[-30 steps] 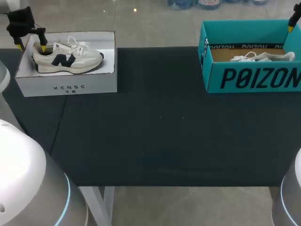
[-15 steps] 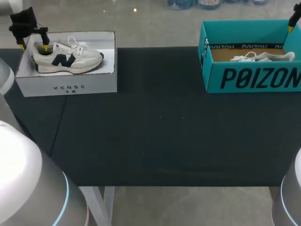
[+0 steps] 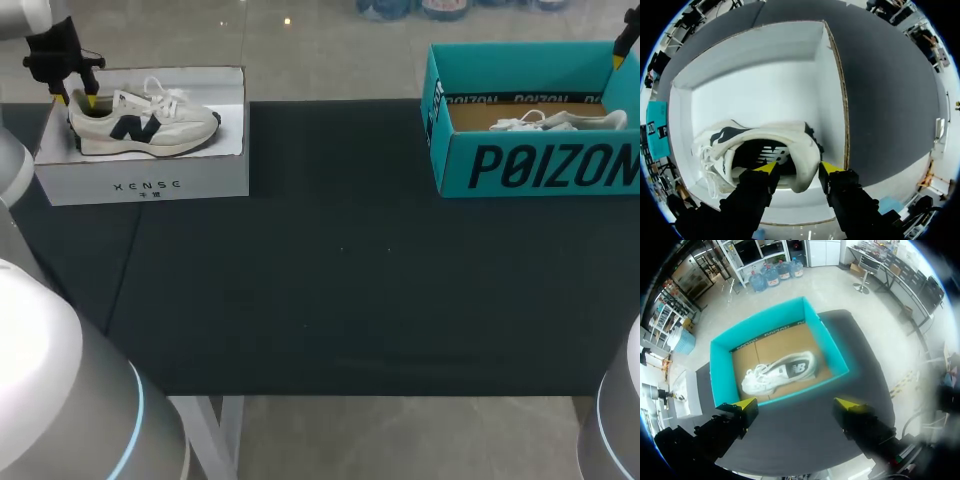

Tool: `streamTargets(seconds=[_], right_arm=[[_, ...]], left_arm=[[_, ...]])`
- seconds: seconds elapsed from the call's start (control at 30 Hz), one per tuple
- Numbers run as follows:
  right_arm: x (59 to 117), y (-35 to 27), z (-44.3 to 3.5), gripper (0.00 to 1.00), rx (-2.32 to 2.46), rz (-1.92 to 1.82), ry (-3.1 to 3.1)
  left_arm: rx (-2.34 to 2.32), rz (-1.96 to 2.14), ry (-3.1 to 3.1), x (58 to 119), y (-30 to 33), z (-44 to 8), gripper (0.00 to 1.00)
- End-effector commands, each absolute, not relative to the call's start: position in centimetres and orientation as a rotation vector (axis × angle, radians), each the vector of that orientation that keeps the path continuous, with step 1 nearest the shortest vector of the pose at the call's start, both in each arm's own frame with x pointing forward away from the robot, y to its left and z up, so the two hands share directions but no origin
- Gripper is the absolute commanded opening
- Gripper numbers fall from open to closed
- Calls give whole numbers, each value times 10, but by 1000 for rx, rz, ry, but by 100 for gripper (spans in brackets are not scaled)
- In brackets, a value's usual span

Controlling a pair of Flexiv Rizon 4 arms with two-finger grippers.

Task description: Take the shoe out of the shoebox, open the shoe tongue, remove and reinsert the insole, then place the shoe into the shoebox

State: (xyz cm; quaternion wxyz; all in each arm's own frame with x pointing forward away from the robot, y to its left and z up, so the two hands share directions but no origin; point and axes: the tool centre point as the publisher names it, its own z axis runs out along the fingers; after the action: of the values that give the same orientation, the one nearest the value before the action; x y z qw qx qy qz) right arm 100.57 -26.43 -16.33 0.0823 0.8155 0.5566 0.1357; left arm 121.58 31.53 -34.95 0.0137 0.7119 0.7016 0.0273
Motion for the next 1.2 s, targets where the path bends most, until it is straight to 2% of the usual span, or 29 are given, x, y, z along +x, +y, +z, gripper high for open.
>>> streamTargets(seconds=[0.03,0.27,0.33,0.43,0.57,0.8,1.2], right_arm=[[1005,-264,-163,100,2435,406,1660],[1005,-264,-163,100,2435,406,1660],[1005,-264,-163,100,2435,406,1660],[1005,-264,-163,100,2435,406,1660],[1005,-264,-163,100,2435,406,1660],[1005,-264,-163,100,2435,406,1660],[1005,-264,-163,100,2435,406,1660]], left_arm=[[2248,15,2211,1228,319,-352,44],[2246,23,2208,1225,319,-351,41],[2246,26,2210,1224,319,-352,36],[2244,31,2215,1223,320,-353,18],[2243,40,2216,1220,321,-353,1],[2233,72,2221,1216,326,-344,0],[2190,160,2194,1204,330,-301,0]])
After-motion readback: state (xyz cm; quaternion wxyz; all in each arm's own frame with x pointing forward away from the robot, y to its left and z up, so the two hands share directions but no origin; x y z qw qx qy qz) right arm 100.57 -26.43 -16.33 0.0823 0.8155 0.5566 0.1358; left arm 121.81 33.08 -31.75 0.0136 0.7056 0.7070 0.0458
